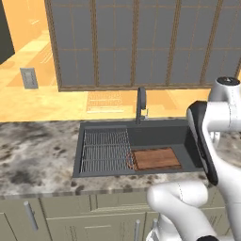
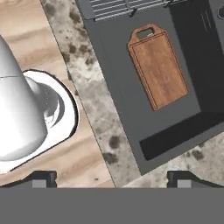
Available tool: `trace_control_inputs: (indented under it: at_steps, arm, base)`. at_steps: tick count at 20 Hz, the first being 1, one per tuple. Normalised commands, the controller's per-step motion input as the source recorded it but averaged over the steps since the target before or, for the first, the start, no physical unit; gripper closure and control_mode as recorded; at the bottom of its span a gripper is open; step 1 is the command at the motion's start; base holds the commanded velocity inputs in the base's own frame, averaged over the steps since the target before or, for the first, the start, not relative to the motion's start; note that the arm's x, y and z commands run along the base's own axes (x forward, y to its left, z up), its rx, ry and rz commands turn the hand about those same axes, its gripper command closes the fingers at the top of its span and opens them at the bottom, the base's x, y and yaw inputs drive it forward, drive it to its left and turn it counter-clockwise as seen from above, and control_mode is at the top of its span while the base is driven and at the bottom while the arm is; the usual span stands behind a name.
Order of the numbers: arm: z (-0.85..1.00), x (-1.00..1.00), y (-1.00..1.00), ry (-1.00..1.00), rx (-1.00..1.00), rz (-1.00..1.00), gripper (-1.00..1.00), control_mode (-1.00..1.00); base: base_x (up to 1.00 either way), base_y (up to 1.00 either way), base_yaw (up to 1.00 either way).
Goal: Move the cutting board and knife to the sink. Then move spray from the cabinet to the counter.
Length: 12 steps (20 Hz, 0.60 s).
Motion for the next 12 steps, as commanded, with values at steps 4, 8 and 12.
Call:
trace_control_inputs:
  at_steps: [4,8,12]
  arm:
    - [-0.13,0.13,0.23,-0.08,0.0,-0.76,-1.0,-1.0]
    - [-0.21,0.06,0.21,-0.17,0.04,-0.72,-1.0,-1.0]
    - [-0.08,0.0,0.13,-0.22,0.05,-0.69,-1.0,-1.0]
  base:
    - [0.0,0.0,0.0]
    - [0.0,0.0,0.0]
    - [0.0,0.0,0.0]
